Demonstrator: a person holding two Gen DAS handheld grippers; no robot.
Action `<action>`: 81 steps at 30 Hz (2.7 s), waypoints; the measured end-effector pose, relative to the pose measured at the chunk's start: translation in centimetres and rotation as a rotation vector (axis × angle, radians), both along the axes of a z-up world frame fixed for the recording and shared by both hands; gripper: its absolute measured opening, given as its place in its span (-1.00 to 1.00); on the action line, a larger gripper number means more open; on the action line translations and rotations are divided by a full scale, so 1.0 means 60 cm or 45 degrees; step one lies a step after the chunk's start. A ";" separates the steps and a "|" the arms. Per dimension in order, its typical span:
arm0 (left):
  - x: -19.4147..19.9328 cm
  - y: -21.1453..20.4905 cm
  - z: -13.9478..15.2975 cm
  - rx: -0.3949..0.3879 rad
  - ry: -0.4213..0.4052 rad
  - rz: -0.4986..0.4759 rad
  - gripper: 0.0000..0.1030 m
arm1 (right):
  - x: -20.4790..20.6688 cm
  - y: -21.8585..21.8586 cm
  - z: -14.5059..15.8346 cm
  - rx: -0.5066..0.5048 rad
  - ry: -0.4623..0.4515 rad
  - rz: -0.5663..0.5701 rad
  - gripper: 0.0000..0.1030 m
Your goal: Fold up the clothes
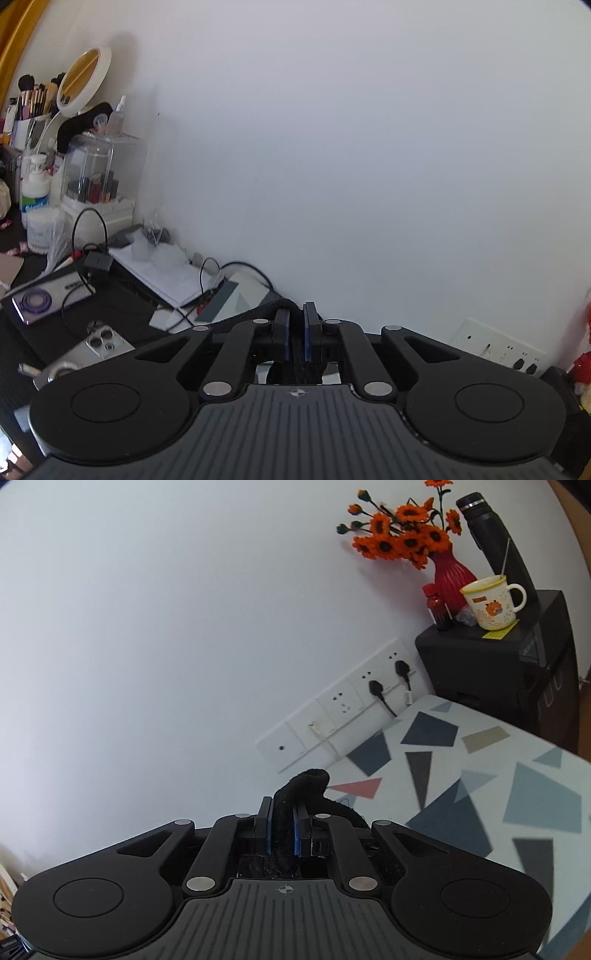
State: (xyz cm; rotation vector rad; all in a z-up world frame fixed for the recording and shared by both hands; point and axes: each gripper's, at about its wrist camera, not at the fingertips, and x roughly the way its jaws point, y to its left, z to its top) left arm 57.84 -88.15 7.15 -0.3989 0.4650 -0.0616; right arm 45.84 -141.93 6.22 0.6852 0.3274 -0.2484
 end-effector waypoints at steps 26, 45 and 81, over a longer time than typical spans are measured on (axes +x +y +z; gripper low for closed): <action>-0.025 -0.082 -0.215 0.089 0.702 0.018 0.11 | 0.082 -0.055 -0.182 -0.468 0.437 0.197 0.22; 0.130 0.063 -0.293 -0.243 0.729 0.013 0.25 | 0.226 0.389 -0.286 -0.640 0.625 0.784 0.28; 0.111 0.015 -0.269 -0.004 0.893 -0.490 0.32 | 0.176 0.393 -0.286 -0.615 0.612 0.730 -0.83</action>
